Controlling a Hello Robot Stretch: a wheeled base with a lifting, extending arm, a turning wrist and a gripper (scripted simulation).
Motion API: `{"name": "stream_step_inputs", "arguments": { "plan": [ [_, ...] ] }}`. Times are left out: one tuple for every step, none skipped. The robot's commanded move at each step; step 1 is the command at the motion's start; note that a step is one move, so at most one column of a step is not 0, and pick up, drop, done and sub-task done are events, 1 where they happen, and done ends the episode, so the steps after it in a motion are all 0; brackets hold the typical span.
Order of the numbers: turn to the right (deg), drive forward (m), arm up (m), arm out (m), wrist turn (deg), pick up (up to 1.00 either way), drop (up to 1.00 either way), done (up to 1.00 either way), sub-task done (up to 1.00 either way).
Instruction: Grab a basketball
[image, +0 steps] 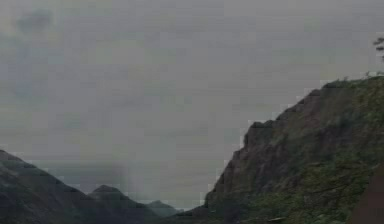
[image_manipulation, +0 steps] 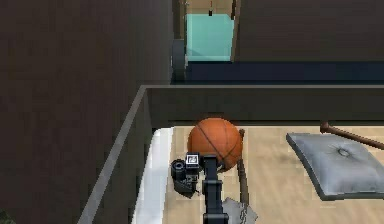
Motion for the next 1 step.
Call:
{"name": "stream_step_inputs", "arguments": {
  "plan": [
    [0.0, 0.0, 0.0, 0.0, 0.0, 0.0, 0.0, 1.0, 0.0]
  ]
}}
